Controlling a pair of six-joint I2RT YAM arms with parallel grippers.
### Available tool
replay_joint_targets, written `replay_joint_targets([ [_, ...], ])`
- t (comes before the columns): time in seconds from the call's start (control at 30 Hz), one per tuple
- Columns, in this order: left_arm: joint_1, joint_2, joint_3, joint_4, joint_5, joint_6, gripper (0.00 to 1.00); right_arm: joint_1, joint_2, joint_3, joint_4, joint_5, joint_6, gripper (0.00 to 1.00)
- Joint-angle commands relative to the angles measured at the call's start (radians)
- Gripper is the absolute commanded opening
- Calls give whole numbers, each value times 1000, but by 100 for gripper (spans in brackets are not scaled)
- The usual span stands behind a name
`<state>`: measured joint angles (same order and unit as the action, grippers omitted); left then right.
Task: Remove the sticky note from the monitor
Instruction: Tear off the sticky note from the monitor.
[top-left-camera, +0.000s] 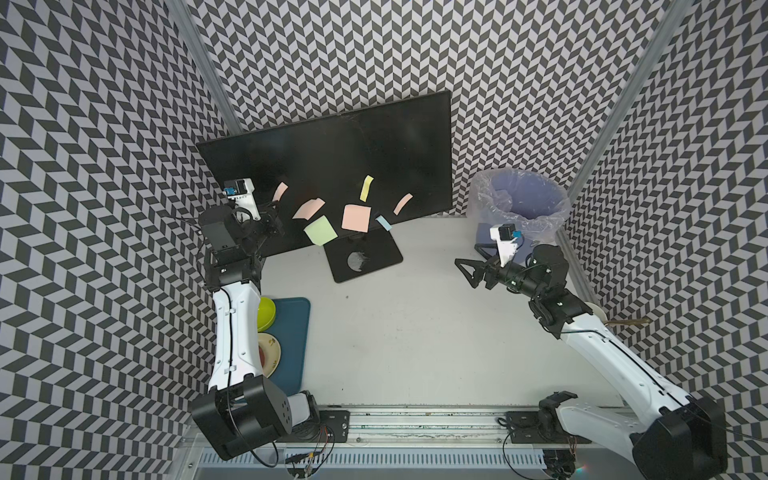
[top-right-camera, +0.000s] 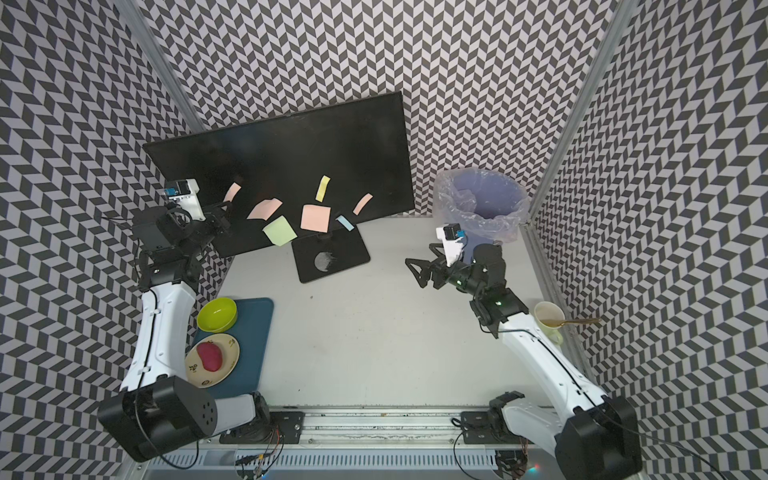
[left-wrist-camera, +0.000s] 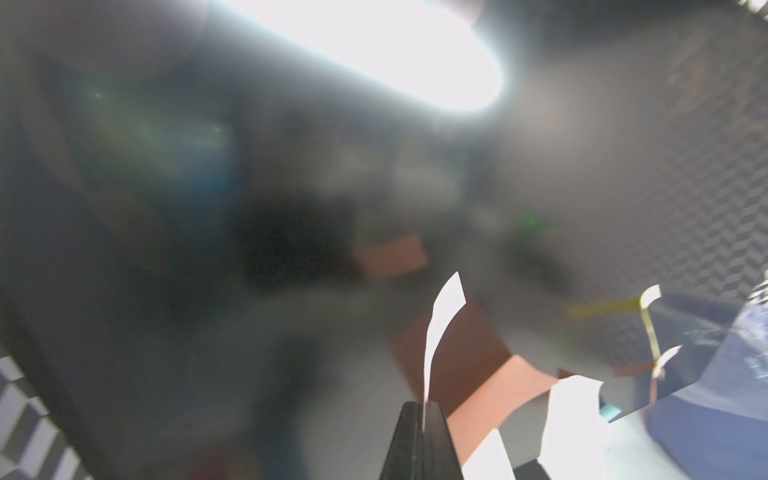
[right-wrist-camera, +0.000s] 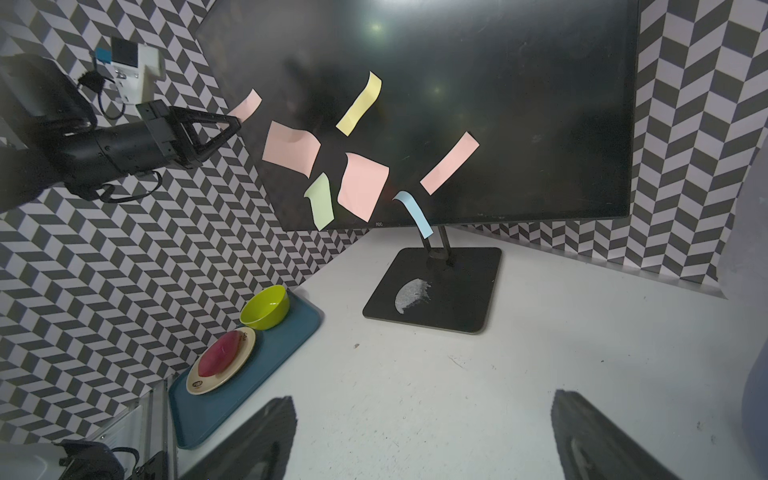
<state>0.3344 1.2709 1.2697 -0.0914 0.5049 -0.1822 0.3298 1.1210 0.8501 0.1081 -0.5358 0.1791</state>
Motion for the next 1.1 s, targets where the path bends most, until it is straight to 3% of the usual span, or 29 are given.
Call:
replay_joint_targets([
  [0.0,-84,-57,-18,101,34,-114,0,6,-6,39,109,-39,92,99],
  [0.23,-384,-118,-122,389,-81,-385,0,24,36,84,366,-117,389,96],
  [0.6,-764,-61,-210,685,-190,-566,0,92,160,202,589,-112,625,86],
  [0.77,-860,-24,-208,708,-180,-571,0,98,248,264,709,-150,734,68],
  [1.07,-935,18,-209,711,-170,-562,0,139,347,325,808,-202,821,51],
])
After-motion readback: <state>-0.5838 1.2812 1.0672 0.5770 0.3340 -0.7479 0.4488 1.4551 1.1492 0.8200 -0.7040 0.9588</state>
